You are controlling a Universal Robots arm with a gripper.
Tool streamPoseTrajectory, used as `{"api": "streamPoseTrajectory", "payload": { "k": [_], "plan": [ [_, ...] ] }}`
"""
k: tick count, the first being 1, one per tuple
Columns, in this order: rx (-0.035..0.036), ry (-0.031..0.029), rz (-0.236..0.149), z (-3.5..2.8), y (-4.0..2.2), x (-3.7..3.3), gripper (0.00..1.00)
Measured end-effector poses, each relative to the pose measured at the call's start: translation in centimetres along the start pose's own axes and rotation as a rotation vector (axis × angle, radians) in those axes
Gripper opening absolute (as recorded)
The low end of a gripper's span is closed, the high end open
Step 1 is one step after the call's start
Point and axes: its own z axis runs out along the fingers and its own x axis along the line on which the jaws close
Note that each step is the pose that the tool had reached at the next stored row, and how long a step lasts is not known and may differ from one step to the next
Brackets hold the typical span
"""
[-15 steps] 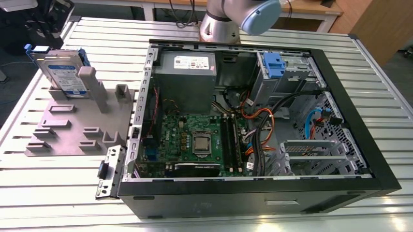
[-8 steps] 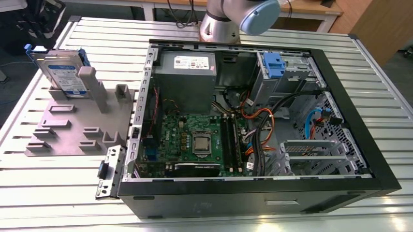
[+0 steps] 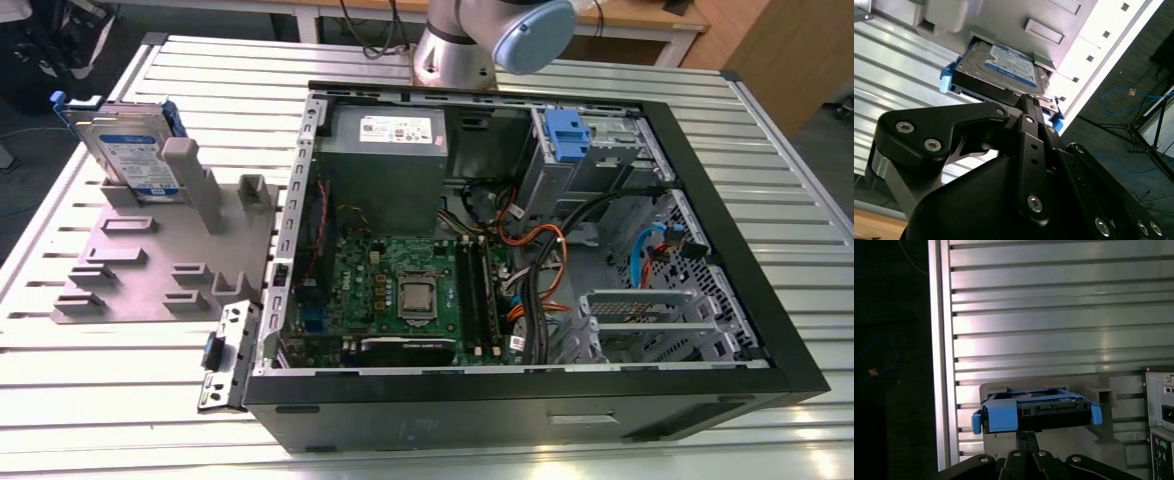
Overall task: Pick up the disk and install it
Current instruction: 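Reach for the disk, then pick up the disk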
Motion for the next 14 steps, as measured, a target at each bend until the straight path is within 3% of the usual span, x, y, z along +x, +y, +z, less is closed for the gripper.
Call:
{"api": "streamPoseTrajectory", "payload": {
  "k": [3, 14],
  "plan": [
    [0.0003, 0.0035, 0.0, 0.22, 0.36, 0.62, 0.11],
    [0.0003, 0.0036, 0.0, 0.27, 0.35, 0.78, 0.11]
  ]
}}
